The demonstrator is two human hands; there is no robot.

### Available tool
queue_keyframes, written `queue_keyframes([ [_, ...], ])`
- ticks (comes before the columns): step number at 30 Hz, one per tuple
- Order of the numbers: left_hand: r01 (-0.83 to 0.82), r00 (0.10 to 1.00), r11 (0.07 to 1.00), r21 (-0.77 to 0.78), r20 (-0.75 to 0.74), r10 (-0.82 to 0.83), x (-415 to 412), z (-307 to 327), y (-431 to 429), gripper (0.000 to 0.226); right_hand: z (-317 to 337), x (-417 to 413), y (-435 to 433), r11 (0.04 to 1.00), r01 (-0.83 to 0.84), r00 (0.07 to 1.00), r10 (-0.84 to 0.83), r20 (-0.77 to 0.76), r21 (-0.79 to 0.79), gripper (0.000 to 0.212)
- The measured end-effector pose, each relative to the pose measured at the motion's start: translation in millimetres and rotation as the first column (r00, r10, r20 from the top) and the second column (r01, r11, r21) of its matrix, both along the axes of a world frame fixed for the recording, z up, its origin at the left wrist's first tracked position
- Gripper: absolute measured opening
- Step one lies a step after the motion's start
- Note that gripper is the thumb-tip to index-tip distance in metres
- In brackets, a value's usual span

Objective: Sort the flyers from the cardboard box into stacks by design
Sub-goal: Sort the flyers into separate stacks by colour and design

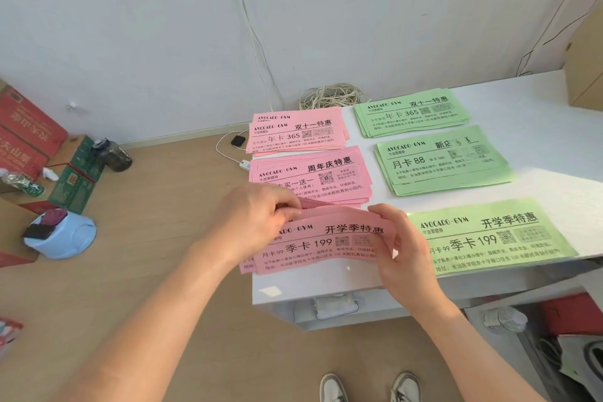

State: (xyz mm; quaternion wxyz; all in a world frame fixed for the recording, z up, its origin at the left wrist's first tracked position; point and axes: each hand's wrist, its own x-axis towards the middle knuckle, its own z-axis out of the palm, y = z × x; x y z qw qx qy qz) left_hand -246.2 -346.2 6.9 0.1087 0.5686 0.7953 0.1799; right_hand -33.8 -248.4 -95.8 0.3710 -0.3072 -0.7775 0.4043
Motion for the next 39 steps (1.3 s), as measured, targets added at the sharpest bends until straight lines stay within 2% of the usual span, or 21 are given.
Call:
queue_keyframes([
  [3, 0.02, 1.0, 0.999, 0.029, -0.01, -0.02, -2.0, 3.5, 4.2, 0.006, 2.4, 0.1, 0.0, 1.0, 0.002, 1.0, -0.001, 0.01, -0.031, 0.064],
  [7, 0.093, 0.973, 0.975, 0.201, -0.226, -0.046, -4.6, 16.2, 3.4, 0.012, 4.5, 1.7, -0.3, 0.995, 0.009, 1.0, -0.008, 0.015, -0.096, 0.064],
  [10, 0.047, 0.951, 0.939, 0.34, -0.303, 0.062, -14.4, 41.1, 0.8, 0.02, 12.7, 4.0, -0.4, 0.988, -0.014, 1.0, 0.017, 0.018, -0.151, 0.061],
  [13, -0.076, 0.95, 0.912, 0.402, -0.249, 0.189, -29.3, 65.3, -0.3, 0.019, 32.6, 13.3, 0.8, 0.979, -0.051, 0.998, 0.056, 0.019, -0.199, 0.06],
  [16, -0.147, 0.95, 0.9, 0.409, -0.194, 0.243, -49.2, 71.4, -0.6, 0.012, 55.9, 37.6, 8.9, 0.942, -0.094, 0.993, 0.113, 0.04, -0.323, 0.061],
  [17, -0.167, 0.954, 0.906, 0.389, -0.169, 0.249, -54.4, 67.7, -0.1, 0.011, 63.2, 47.1, 12.8, 0.915, -0.106, 0.991, 0.13, 0.037, -0.388, 0.06],
  [19, -0.215, 0.974, 0.94, 0.265, -0.015, 0.227, -58.5, 49.5, 2.1, 0.012, 76.4, 63.3, 20.4, 0.865, -0.121, 0.989, 0.146, 0.014, -0.486, 0.056],
  [21, -0.214, 0.962, 0.975, 0.055, 0.188, 0.2, -52.3, 17.8, 5.1, 0.013, 85.1, 68.9, 25.2, 0.848, -0.123, 0.988, 0.151, 0.014, -0.516, 0.053],
  [24, -0.113, 0.944, 0.976, -0.183, 0.285, 0.163, -37.5, -29.7, 11.5, 0.013, 81.3, 55.1, 24.5, 0.855, -0.114, 0.975, 0.195, 0.11, -0.505, 0.054],
  [27, -0.052, 0.915, 0.967, -0.25, 0.377, 0.147, -33.1, -52.5, 19.7, 0.018, 64.9, 29.0, 18.7, 0.842, -0.108, 0.938, 0.262, 0.226, -0.528, 0.057],
  [31, 0.013, 0.859, 0.953, -0.302, 0.492, 0.144, -38.2, -52.4, 24.4, 0.012, 46.7, 5.0, 13.9, 0.865, -0.041, 0.921, 0.226, 0.317, -0.499, 0.059],
  [33, 0.091, 0.868, 0.932, -0.35, 0.486, 0.098, -34.5, -48.1, 24.6, 0.015, 41.5, -1.9, 12.7, 0.87, -0.006, 0.923, 0.194, 0.331, -0.494, 0.058],
  [36, 0.08, 0.955, 0.898, -0.433, 0.291, 0.055, -18.4, -46.0, 22.6, 0.036, 41.7, -10.8, 7.0, 0.888, 0.009, 0.928, 0.163, 0.334, -0.459, 0.056],
  [39, -0.036, 0.97, 0.949, -0.314, 0.216, 0.109, -6.1, -42.8, 17.8, 0.038, 40.7, -14.0, 3.2, 0.93, 0.03, 0.95, 0.088, 0.301, -0.366, 0.061],
])
